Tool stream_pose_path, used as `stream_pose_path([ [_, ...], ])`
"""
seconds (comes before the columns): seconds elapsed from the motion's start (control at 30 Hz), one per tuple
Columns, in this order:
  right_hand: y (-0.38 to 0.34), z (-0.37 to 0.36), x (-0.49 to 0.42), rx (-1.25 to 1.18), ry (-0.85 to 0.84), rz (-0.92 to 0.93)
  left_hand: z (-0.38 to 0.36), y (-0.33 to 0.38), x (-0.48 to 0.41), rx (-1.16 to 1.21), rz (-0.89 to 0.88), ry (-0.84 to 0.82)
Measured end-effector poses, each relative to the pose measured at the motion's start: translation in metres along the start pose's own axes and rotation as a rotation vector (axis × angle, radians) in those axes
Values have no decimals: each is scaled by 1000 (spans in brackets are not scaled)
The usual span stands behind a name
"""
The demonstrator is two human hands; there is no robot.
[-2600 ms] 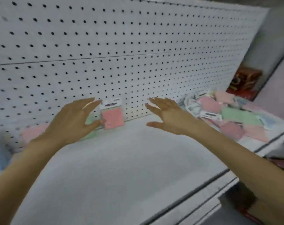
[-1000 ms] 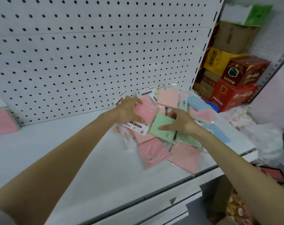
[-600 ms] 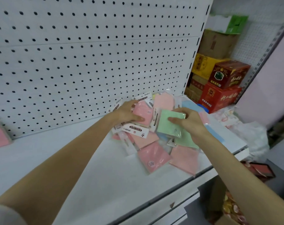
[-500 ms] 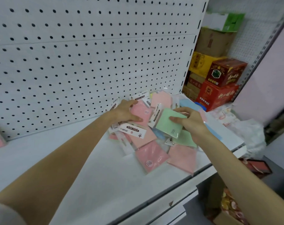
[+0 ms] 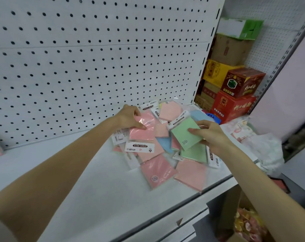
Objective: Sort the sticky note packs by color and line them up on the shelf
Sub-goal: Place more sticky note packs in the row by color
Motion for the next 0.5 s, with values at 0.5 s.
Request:
stream_pose_path([
  [0.5,-45,-185,79,-117,-529,51,143,-156,201,665,393,278],
])
Point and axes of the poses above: each hand's wrist, its own x-axis away from the middle knuckle, its own z-axis out of the back of the hand, y = z × x, the point moved 1 cm from there along -x, towards the middle knuckle, and after that the axes turned 11 degrees about y, right-handed, at the moved point
